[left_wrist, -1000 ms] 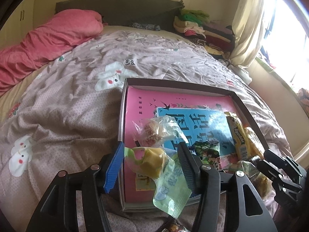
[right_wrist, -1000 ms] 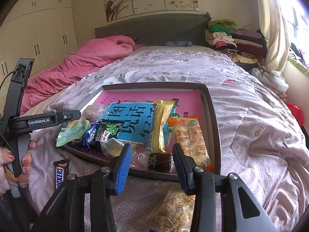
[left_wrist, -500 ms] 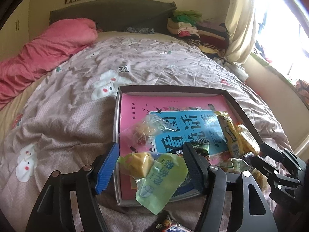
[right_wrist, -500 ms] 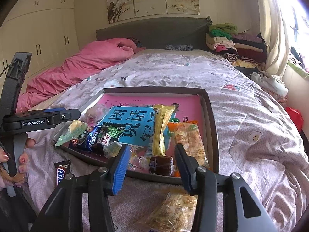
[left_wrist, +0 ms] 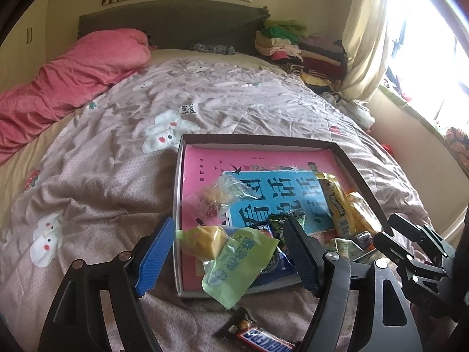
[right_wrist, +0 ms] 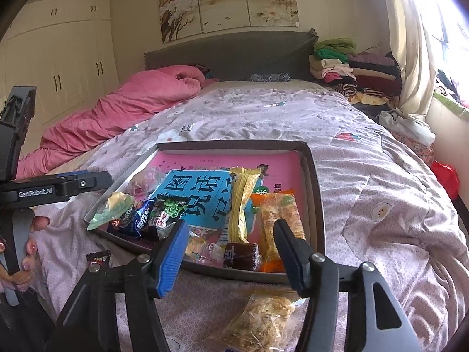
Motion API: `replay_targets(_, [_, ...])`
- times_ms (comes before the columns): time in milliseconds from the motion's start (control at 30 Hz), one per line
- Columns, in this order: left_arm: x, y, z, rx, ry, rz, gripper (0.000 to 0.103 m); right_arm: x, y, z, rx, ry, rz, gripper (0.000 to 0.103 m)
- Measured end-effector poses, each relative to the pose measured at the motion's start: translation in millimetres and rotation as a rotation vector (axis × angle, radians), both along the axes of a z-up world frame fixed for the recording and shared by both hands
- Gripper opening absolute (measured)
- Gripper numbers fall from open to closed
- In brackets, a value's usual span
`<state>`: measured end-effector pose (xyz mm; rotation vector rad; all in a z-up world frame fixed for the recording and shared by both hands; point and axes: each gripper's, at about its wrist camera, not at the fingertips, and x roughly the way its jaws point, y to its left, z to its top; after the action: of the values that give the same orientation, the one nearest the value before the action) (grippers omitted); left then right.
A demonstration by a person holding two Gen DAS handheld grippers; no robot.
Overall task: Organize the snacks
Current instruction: 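Withdraw both open tools from the tray toward the Snickers bar and clear snack bag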
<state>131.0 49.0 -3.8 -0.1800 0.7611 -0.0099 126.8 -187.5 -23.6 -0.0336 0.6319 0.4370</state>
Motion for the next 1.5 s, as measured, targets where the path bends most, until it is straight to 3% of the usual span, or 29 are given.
replay_targets(333, [-15, 11, 14, -0.032, -0.005, 0.035, 0.078, -2, -11, 8, 0.040, -0.013, -0.023, 0.066])
replay_targets(900, [-40, -1, 8, -0.057, 0.078, 0.031, 0.078, -14, -41, 19, 0.077, -0.011, -0.094, 0.069])
replay_targets(1167, [-48, -8, -9, -0.103, 0.157, 0.031, 0.078, -23, -48, 18, 0.075, 0.019, -0.124, 0.071])
replay_targets(1500, [-53, -24, -36, -0.107, 0.239, 0.001, 0.078, -30, -45, 7, 0.059, 0.102, -0.109, 0.071])
